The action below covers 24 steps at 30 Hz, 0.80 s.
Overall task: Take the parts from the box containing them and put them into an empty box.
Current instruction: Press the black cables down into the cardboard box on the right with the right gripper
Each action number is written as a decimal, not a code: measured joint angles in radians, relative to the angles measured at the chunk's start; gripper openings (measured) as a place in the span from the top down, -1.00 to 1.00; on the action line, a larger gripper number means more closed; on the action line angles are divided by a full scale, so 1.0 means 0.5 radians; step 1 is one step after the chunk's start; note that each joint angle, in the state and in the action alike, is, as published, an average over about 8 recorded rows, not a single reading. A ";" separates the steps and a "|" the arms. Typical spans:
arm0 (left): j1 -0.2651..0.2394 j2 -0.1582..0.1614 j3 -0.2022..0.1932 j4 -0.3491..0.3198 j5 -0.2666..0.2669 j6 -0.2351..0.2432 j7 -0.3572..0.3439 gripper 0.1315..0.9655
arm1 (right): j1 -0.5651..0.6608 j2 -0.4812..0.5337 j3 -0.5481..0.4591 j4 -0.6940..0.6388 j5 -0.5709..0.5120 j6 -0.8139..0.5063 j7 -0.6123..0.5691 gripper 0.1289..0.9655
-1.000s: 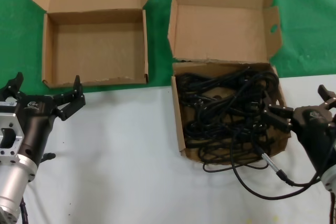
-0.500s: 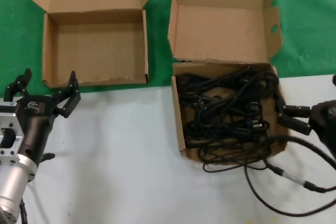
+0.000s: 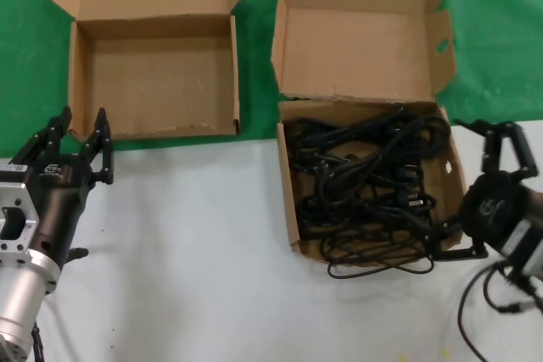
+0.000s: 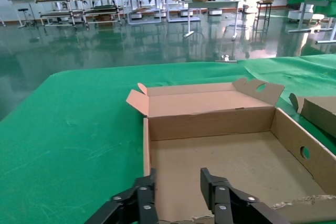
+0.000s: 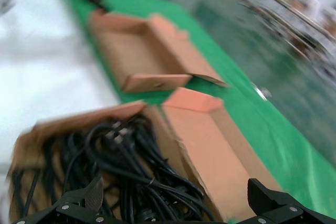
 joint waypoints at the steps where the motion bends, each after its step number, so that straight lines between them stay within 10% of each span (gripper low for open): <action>1: 0.000 0.000 0.000 0.000 0.000 0.000 0.000 0.25 | 0.031 0.009 -0.021 -0.002 -0.073 -0.032 -0.047 -1.00; 12: 0.000 0.000 0.000 0.000 0.000 0.000 0.000 0.71 | 0.408 -0.118 -0.233 -0.091 -0.797 -0.374 -0.461 -1.00; 24: 0.000 0.000 0.000 0.000 0.000 0.000 0.000 0.96 | 0.666 -0.334 -0.316 -0.260 -1.078 -0.563 -0.565 -0.90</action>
